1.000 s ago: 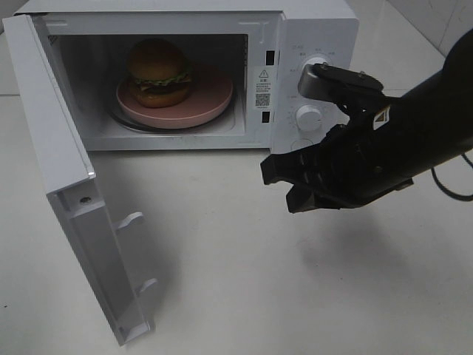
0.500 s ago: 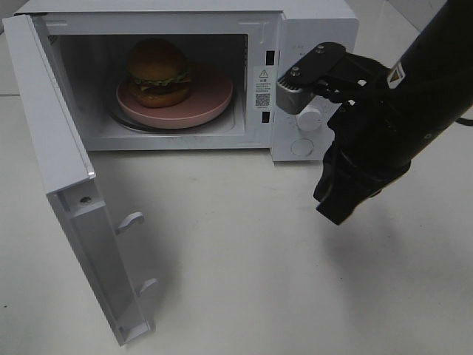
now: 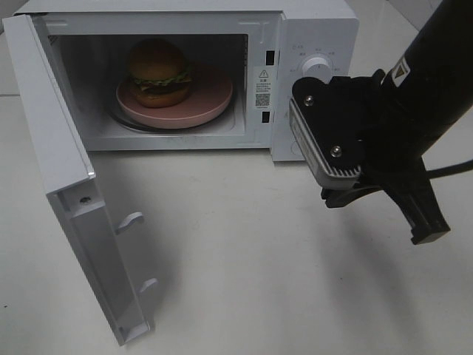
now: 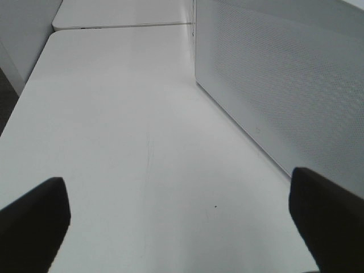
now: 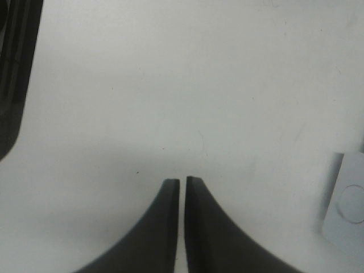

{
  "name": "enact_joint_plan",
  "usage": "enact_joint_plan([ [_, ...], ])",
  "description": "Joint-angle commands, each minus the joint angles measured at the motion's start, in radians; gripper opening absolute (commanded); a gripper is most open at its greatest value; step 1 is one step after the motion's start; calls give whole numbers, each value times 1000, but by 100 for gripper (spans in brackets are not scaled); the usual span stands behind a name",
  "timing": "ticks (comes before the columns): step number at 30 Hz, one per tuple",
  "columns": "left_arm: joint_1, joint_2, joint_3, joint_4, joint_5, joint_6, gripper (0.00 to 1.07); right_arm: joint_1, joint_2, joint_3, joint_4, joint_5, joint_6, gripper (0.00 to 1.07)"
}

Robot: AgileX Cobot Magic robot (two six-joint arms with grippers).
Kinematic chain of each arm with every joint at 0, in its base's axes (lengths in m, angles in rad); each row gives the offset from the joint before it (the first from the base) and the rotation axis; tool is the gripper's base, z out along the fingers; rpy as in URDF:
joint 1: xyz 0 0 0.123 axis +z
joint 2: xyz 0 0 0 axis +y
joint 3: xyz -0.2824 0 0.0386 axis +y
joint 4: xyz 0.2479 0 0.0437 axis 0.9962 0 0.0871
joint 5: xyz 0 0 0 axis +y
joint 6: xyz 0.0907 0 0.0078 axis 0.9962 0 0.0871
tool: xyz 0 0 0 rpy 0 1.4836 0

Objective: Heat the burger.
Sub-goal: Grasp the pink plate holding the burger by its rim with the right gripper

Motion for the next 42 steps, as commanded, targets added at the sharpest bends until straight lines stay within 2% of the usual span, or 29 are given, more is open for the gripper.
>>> enact_joint_plan([
  [1, 0, -23, 3, -3, -9, -4, 100, -1, -7, -5, -37, 10, -97, 8],
  [7, 0, -23, 3, -3, -9, -4, 100, 2, -7, -5, -99, 2, -97, 16],
  [8, 0, -23, 3, -3, -9, -4, 100, 2, -7, -5, -99, -1, -95, 24],
  [9, 0, -23, 3, -3, -9, -4, 100, 2, -7, -5, -99, -1, -95, 24],
  [10, 0, -23, 3, -3, -9, -4, 100, 2, -7, -5, -119, -15, -80, 35],
  [11, 0, -23, 3, -3, -9, -4, 100, 2, -7, -5, -121, -23, -77, 41],
  [12, 0, -23, 3, -3, -9, -4, 100, 2, -7, -5, -121, -23, -77, 41],
  [14, 0, -23, 3, -3, -9, -4, 100, 2, -7, -5, -122, -59, -40, 67],
  [15, 0, -23, 3, -3, -9, -4, 100, 2, -7, -5, -122, -59, -40, 67],
  [17, 0, -23, 3, -3, -9, -4, 100, 4, -7, -5, -123, -76, 55, 85],
  [18, 0, -23, 3, -3, -9, -4, 100, 4, -7, -5, -123, -76, 55, 85],
  [20, 0, -23, 3, -3, -9, -4, 100, 28, -7, -5, -173, -93, 128, 93],
  [28, 0, -23, 3, -3, -9, -4, 100, 84, 18, -19, -304, -134, 189, 93],
  [42, 0, -23, 3, -3, -9, -4, 100, 130, 153, -157, -338, -215, 205, 89],
])
